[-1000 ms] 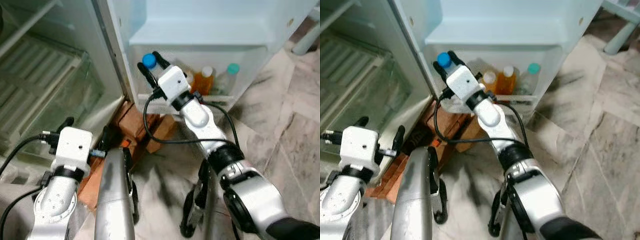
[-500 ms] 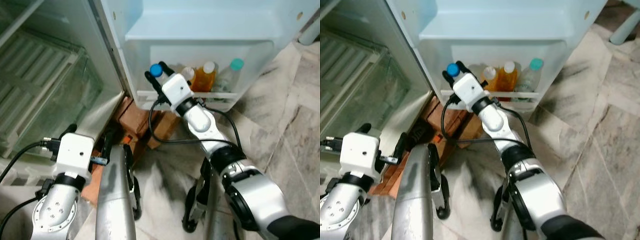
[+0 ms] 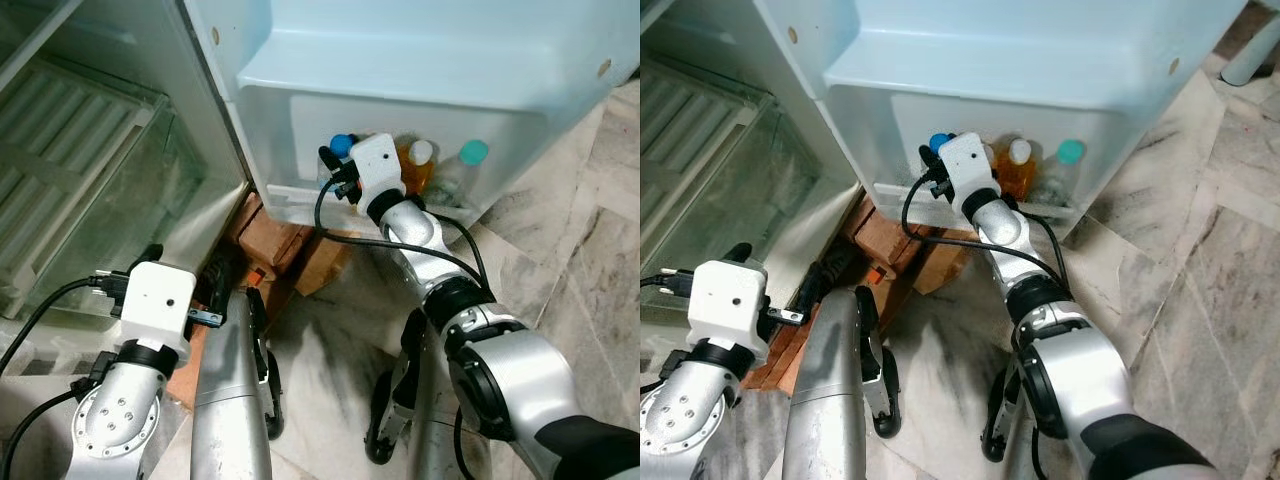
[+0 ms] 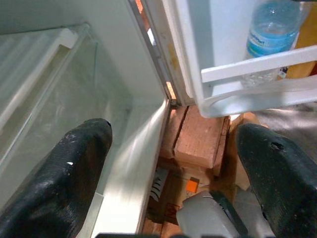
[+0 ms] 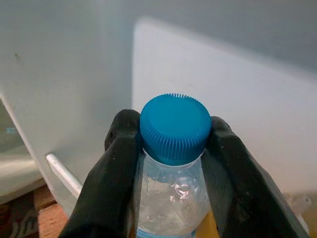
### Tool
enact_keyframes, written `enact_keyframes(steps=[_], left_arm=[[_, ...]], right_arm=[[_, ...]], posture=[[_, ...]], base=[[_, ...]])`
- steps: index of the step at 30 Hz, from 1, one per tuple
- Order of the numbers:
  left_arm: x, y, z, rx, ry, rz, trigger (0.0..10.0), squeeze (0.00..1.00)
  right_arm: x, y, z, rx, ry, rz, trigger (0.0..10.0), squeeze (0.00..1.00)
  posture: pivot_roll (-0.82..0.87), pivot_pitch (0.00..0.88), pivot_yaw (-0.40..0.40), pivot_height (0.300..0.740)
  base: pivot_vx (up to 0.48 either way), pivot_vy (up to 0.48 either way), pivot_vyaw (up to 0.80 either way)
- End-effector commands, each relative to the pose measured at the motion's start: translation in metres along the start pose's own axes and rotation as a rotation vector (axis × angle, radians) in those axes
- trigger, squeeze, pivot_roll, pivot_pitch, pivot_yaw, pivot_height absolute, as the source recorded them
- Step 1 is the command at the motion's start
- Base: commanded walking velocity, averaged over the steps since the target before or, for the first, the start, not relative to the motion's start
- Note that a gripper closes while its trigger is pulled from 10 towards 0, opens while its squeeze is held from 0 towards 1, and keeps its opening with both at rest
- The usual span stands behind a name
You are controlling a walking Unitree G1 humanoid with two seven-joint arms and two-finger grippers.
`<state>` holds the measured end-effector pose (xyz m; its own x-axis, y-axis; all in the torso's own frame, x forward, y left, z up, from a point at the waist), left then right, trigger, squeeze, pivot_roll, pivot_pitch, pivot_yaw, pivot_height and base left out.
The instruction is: Restocking fridge
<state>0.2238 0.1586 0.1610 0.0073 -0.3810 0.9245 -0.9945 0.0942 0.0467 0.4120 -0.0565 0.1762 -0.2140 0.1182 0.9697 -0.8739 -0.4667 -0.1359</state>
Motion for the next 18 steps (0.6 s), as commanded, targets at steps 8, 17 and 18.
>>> enact_keyframes(steps=[8, 17, 18], left_arm=[[-0.011, -0.006, 0.004, -0.010, -0.008, -0.032, 10.0, 0.00], [-0.013, -0.015, 0.004, 0.009, -0.004, -0.019, 10.0, 0.00], [-0.013, -0.015, 0.004, 0.009, -0.004, -0.019, 10.0, 0.00]], right_arm=[[0.008, -0.003, -0.004, 0.028, -0.053, 0.047, 10.0, 1.00], [0.036, -0.006, -0.008, 0.100, -0.060, 0.178, 10.0, 1.00], [0.036, -0.006, -0.008, 0.100, -0.060, 0.178, 10.0, 1.00]], posture=[[0.31, 0.329, 0.003, 0.532], [0.29, 0.289, -0.016, 0.532], [0.29, 0.289, -0.016, 0.532]], base=[[0.000, 0.000, 0.00], [0.000, 0.000, 0.00], [0.000, 0.000, 0.00]])
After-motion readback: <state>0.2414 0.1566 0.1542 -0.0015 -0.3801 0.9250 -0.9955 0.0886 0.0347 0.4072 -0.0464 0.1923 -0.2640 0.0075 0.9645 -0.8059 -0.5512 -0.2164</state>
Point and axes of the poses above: a point about 5 cm out from each wrist's last joint towards the gripper, its own y axis pointing back from the gripper into the wrist, its own x axis along the axis of the wrist's last joint, z = x × y, the point moved 3 cm from there along -y, pointing out of the wrist towards the gripper, and after that the axes turned 5 degrees about -y, right-handed, at the moved point
